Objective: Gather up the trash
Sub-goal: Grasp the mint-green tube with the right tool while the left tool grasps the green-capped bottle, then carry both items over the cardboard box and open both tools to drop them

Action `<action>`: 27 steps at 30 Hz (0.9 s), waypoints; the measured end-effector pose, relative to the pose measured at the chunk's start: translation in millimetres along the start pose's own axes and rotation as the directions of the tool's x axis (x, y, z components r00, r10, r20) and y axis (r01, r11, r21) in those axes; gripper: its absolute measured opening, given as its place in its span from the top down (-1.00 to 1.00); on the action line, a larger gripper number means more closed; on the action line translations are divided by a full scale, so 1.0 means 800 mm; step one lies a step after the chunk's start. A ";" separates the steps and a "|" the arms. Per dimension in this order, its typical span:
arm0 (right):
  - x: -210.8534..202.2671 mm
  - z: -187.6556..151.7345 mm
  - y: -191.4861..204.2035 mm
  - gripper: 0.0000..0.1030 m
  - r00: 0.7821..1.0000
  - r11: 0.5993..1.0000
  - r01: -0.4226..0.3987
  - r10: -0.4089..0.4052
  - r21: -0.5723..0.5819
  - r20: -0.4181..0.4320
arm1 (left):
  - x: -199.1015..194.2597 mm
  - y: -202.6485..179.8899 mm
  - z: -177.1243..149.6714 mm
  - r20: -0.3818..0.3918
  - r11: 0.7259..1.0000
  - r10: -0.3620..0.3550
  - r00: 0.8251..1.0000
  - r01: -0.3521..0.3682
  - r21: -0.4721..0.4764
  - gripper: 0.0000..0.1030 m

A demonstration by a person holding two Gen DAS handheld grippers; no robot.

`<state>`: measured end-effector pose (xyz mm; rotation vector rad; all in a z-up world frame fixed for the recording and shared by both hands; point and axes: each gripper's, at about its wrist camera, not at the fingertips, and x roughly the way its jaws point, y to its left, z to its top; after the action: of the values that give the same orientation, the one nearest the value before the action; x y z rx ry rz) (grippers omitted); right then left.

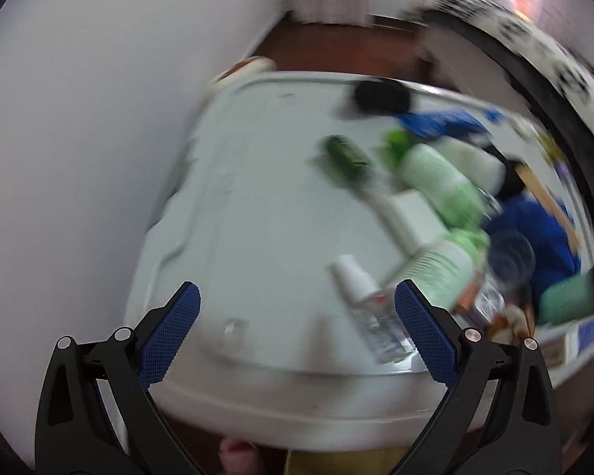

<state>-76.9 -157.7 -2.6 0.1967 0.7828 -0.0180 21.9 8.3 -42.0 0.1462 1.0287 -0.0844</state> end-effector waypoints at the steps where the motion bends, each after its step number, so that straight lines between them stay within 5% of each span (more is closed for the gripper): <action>1: -0.010 0.002 -0.003 0.34 1.000 1.000 -0.007 0.007 -0.004 0.005 | 0.003 -0.020 -0.001 0.028 0.995 0.036 0.999 -0.039 0.094 -0.87; 5: -0.059 -0.013 -0.022 0.34 0.999 0.998 -0.052 0.051 -0.040 -0.013 | 0.021 -0.072 0.004 0.061 0.955 0.065 0.996 -0.079 0.284 -0.87; 12: -0.085 -0.098 -0.043 0.34 0.979 0.988 -0.152 0.149 -0.008 -0.142 | 0.048 -0.113 0.009 -0.026 0.925 0.016 1.000 -0.004 0.380 -0.87; 14: -0.077 -0.108 -0.045 0.35 0.972 0.985 -0.170 0.170 0.014 -0.164 | 0.057 -0.123 0.001 -0.050 0.903 0.012 0.999 0.010 0.429 -0.88; 18: -0.064 -0.117 -0.039 0.35 0.963 0.983 -0.184 0.184 0.015 -0.196 | 0.064 -0.121 0.009 -0.084 0.907 -0.074 0.994 0.102 0.409 -0.83; 21: -0.058 -0.126 -0.034 0.37 0.955 0.981 -0.196 0.194 0.013 -0.224 | 0.074 -0.116 0.010 -0.158 0.911 -0.180 0.971 0.225 0.344 -0.40; 26: -0.047 -0.142 -0.029 0.38 0.940 0.978 -0.208 0.200 0.000 -0.276 | 0.078 -0.121 -0.002 -0.179 0.906 -0.205 0.962 0.256 0.337 -0.08; 27: -0.046 -0.143 -0.027 0.38 0.939 0.978 -0.208 0.197 -0.009 -0.281 | 0.079 -0.119 0.000 -0.185 0.908 -0.221 0.958 0.271 0.319 0.14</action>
<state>-185.1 -159.9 -59.6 0.2457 1.0397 0.2249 41.1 -86.0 -103.7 0.3421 1.1694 -0.4922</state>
